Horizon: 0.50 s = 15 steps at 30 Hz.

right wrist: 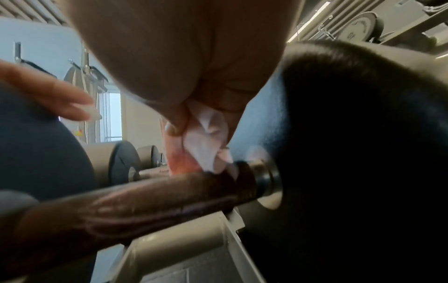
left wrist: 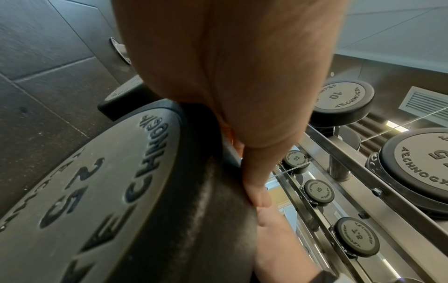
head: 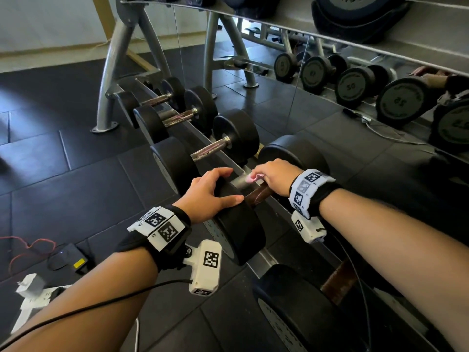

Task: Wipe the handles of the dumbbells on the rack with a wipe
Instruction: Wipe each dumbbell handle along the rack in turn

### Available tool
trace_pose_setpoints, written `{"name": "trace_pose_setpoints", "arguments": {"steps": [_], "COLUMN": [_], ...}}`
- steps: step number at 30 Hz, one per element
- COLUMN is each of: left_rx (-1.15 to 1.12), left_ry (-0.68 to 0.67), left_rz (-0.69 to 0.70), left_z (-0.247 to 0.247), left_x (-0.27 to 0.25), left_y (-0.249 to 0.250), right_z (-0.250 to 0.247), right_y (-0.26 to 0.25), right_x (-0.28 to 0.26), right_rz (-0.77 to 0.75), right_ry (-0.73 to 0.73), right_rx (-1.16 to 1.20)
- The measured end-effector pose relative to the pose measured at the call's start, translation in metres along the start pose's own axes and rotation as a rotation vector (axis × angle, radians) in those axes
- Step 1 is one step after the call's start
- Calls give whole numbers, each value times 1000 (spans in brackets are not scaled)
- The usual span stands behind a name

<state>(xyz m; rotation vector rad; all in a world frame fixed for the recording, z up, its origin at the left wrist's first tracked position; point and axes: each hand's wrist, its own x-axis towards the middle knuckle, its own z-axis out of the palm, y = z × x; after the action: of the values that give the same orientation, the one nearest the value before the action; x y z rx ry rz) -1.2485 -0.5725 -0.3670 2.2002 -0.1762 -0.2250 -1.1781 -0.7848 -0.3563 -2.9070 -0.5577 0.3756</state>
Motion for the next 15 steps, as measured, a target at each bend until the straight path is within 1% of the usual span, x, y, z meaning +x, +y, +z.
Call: {"name": "trace_pose_setpoints", "arguments": {"steps": [2, 4, 7, 10, 14, 15], "left_rx": [-6, -7, -8, -7, -3, -5], "left_ry": [-3, -4, -10, -1, 5, 4], "left_rz": [5, 6, -3, -6, 0, 3], "left_z": [0, -1, -1, 0, 0, 0], "left_x": [0, -1, -2, -2, -2, -1], "left_y": [1, 2, 3, 3, 2, 1], "right_z": [10, 14, 9, -3, -14, -12], "right_y": [-1, -1, 1, 2, 6, 6], "right_x": [3, -1, -10, -14, -7, -5], "right_rz": [19, 15, -12, -32, -39, -45], "right_ry": [-67, -74, -47, -51, 42, 42], "right_rx": [-91, -118, -60, -24, 23, 21]}}
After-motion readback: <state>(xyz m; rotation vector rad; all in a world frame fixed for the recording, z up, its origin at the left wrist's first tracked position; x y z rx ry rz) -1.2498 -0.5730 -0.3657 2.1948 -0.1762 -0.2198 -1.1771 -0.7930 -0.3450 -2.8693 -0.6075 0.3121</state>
